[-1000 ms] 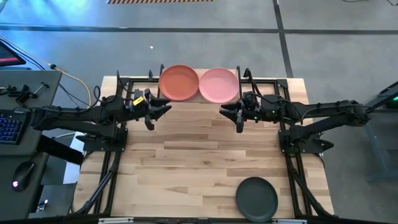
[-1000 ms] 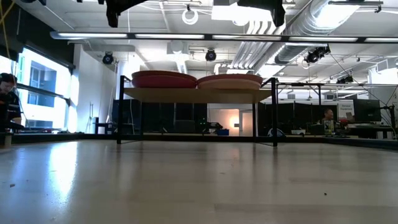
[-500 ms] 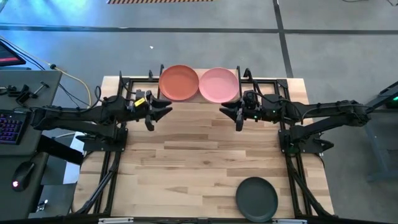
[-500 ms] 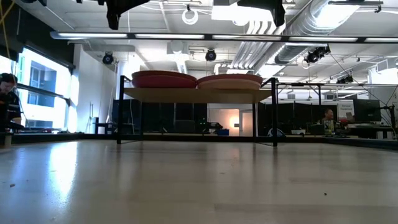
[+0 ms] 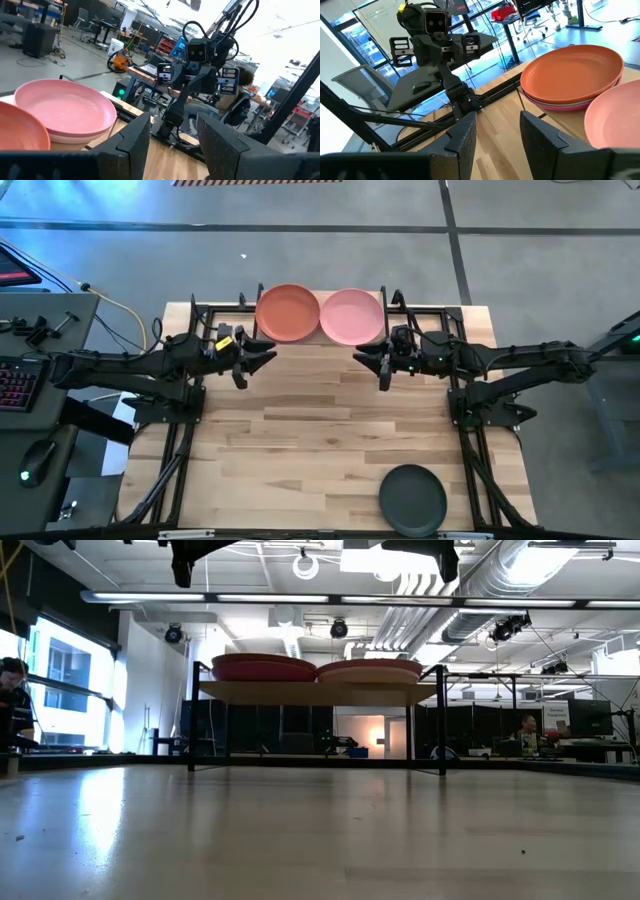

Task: Place and stack plates onto a shelf
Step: Stack the black plate on the light pink plate on the shelf

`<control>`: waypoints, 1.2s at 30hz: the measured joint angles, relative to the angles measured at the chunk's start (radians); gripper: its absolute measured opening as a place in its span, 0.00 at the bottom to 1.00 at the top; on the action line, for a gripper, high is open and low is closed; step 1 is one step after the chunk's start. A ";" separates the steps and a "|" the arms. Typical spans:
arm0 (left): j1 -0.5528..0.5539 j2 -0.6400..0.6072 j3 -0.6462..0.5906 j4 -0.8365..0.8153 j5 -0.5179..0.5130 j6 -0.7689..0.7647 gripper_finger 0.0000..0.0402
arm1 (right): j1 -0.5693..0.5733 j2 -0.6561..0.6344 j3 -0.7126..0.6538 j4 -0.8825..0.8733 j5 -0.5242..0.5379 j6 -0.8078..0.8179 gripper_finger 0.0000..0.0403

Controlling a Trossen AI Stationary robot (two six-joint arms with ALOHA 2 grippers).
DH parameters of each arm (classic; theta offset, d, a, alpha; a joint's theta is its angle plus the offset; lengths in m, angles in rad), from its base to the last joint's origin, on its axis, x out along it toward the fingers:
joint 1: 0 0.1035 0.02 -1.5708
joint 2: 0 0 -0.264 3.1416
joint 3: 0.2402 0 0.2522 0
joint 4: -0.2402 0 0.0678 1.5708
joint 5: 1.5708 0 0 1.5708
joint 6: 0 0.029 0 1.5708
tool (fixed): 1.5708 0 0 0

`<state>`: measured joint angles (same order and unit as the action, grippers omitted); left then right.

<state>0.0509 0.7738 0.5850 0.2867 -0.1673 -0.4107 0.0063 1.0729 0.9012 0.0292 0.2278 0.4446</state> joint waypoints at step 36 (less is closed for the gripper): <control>0.001 0.000 0.000 -0.035 0.061 -0.050 0.38 | 0.801 0.163 -0.235 -0.736 -0.448 1.354 0.33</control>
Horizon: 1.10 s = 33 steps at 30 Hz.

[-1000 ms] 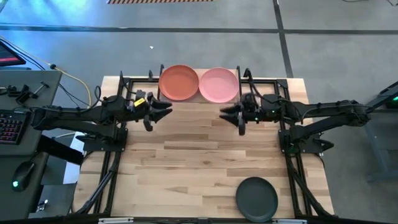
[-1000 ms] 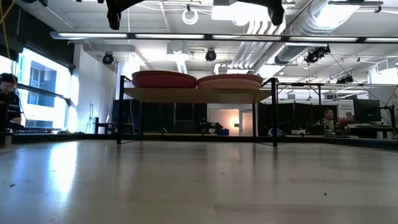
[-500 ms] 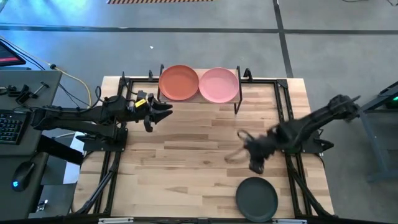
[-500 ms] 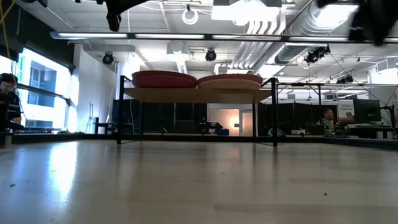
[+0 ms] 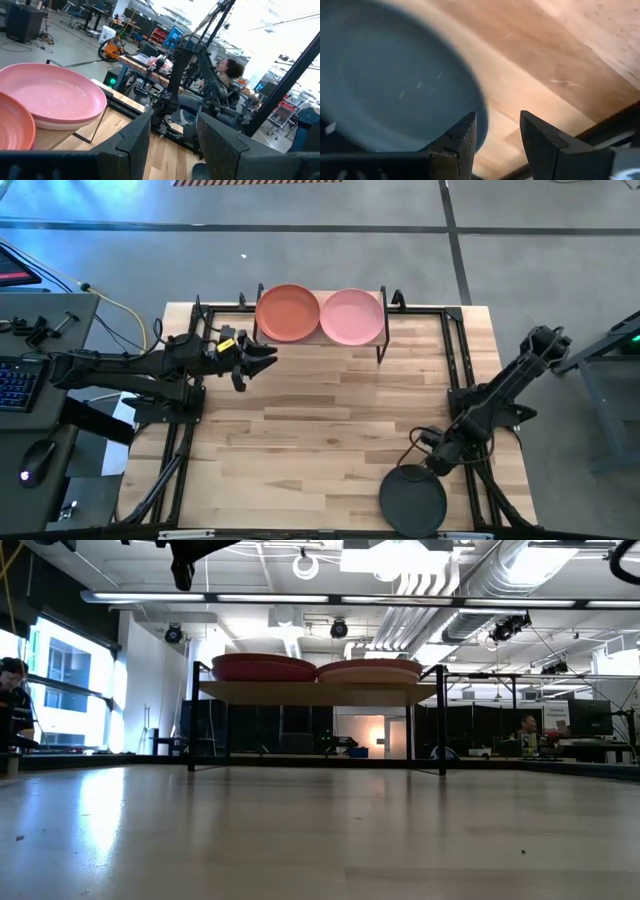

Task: Place and stack plates onto a shelf
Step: Stack the black plate on the light pink plate on the shelf

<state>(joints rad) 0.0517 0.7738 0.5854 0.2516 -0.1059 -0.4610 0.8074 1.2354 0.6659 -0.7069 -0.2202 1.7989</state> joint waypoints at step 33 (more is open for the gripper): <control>0.000 0.000 0.000 -0.001 -0.014 0.000 0.38 | 0.058 0.132 -0.081 0.219 0.114 0.033 0.33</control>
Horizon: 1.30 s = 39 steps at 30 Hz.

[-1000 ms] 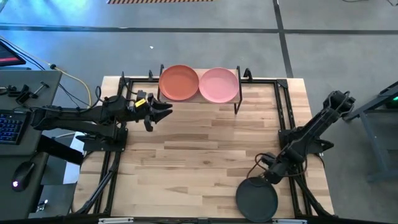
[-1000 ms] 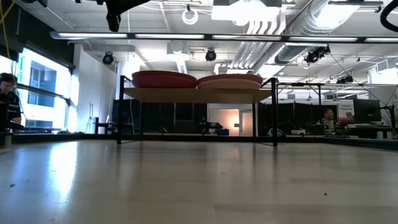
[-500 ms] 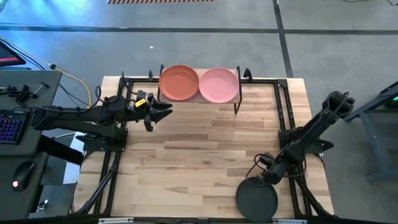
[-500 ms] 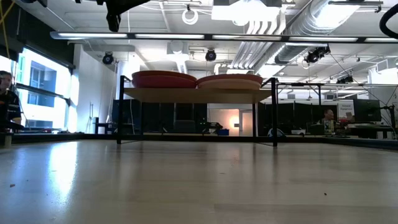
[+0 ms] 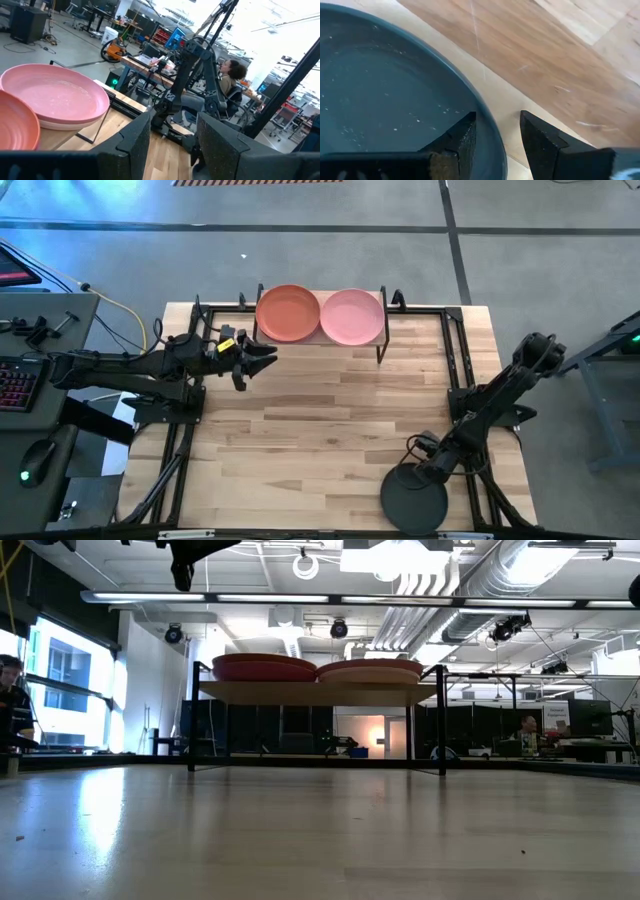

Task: Place and stack plates onto a shelf
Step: Stack the black plate on the light pink plate on the shelf

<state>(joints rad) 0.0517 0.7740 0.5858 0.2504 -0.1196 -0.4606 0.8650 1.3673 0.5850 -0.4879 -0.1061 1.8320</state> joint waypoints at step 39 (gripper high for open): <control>0.000 -0.049 0.001 0.119 0.003 0.014 0.38 | -0.296 -0.454 0.018 -0.010 0.075 -0.324 0.00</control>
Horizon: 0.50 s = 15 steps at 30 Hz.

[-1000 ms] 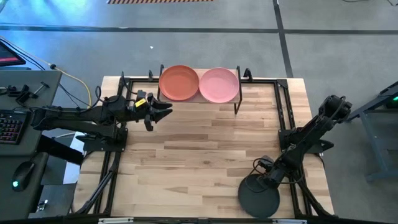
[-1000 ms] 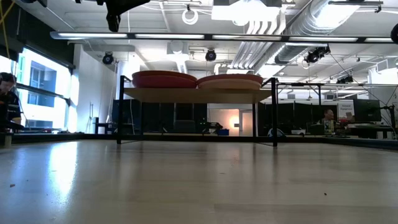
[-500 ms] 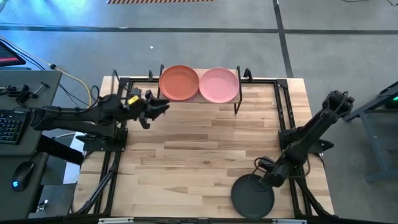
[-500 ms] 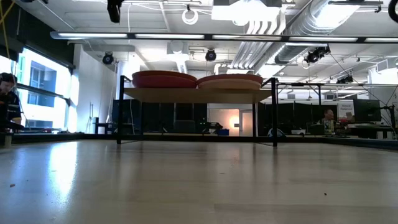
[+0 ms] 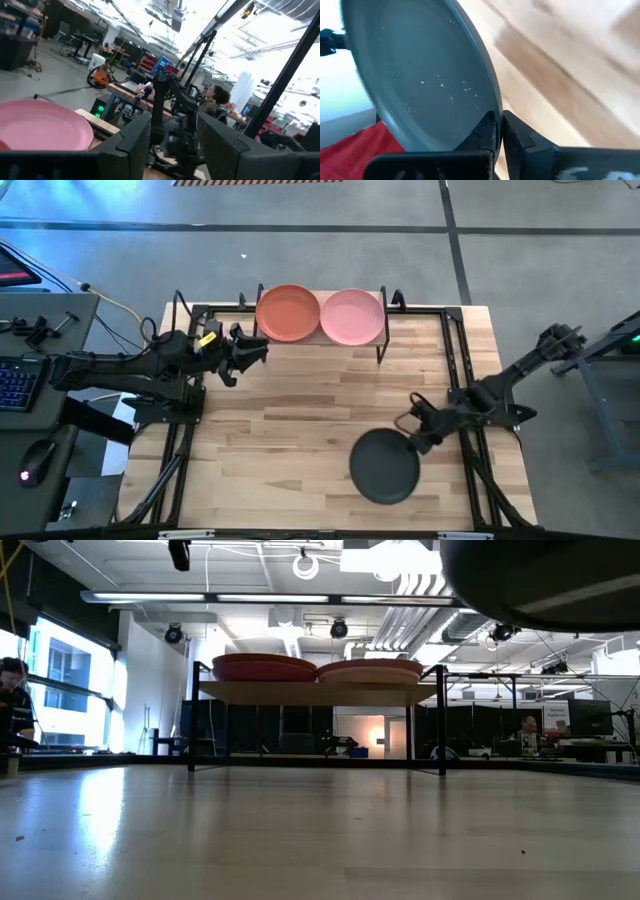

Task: Place and stack plates onto a shelf
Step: Stack the black plate on the light pink plate on the shelf

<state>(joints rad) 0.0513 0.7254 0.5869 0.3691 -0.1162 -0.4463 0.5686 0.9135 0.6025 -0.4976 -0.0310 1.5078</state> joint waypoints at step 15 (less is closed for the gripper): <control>0.000 0.000 -0.001 -0.006 0.001 -0.006 0.38 | -0.412 0.115 0.416 -0.249 -0.082 -0.515 0.00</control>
<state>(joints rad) 0.0517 0.7254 0.5861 0.3634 -0.1154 -0.4519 0.1565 1.0284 1.0184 -0.7463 -0.1133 0.9931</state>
